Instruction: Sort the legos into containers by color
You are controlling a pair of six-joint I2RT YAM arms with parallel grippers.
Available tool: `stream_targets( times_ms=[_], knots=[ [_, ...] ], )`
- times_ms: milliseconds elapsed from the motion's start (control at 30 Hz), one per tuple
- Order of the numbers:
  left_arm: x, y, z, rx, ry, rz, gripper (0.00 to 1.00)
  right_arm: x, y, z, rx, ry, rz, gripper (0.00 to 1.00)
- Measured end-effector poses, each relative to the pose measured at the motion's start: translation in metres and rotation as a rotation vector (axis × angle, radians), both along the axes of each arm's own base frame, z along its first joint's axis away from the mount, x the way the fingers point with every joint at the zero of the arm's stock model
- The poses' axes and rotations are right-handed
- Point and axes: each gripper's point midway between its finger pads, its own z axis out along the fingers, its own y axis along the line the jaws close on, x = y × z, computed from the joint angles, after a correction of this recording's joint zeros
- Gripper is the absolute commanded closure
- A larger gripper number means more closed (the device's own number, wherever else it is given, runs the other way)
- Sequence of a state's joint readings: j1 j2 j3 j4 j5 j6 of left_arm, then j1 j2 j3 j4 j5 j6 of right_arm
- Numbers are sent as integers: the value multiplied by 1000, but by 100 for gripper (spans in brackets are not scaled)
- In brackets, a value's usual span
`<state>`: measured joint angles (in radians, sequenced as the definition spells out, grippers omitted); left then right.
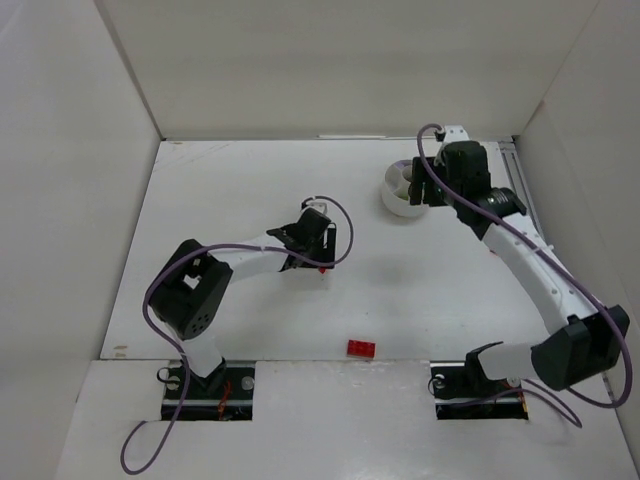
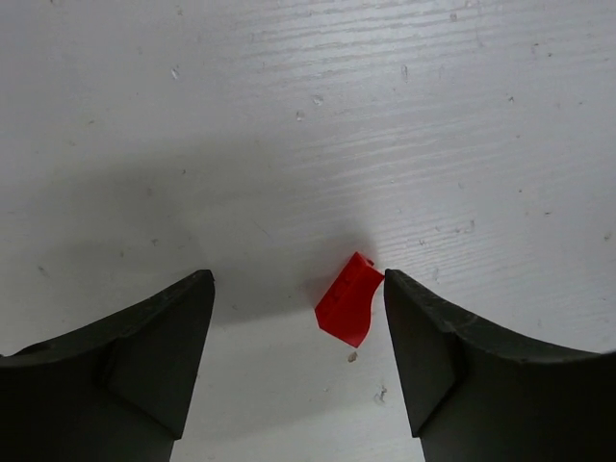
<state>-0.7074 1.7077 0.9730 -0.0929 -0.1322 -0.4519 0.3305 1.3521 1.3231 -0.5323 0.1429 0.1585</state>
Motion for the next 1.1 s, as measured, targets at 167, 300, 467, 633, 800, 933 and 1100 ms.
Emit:
stream_targets(
  times_ms=[167, 300, 467, 633, 800, 933, 1100],
  knots=[
    [3, -3, -3, 32, -22, 6, 47, -40, 3, -17, 26, 34, 17, 28],
    [-1, -9, -3, 48, -38, -4, 60, -59, -4, -9, 48, 15, -1, 28],
    [-14, -26, -5, 59, -43, -53, 82, -72, -14, 11, 71, -41, -40, 28],
    [-12, -31, -4, 65, -49, -51, 98, -78, -20, 12, 77, -38, -72, 28],
    [-9, -31, 0, 68, -53, -42, 98, -86, -26, 2, 66, -2, -97, 28],
    [6, -46, 25, 35, -97, -43, 98, -98, -32, -6, 55, 12, -107, 28],
    [48, -88, 91, -67, -230, -57, 98, -105, -42, -3, 40, -8, -135, 27]
  ],
)
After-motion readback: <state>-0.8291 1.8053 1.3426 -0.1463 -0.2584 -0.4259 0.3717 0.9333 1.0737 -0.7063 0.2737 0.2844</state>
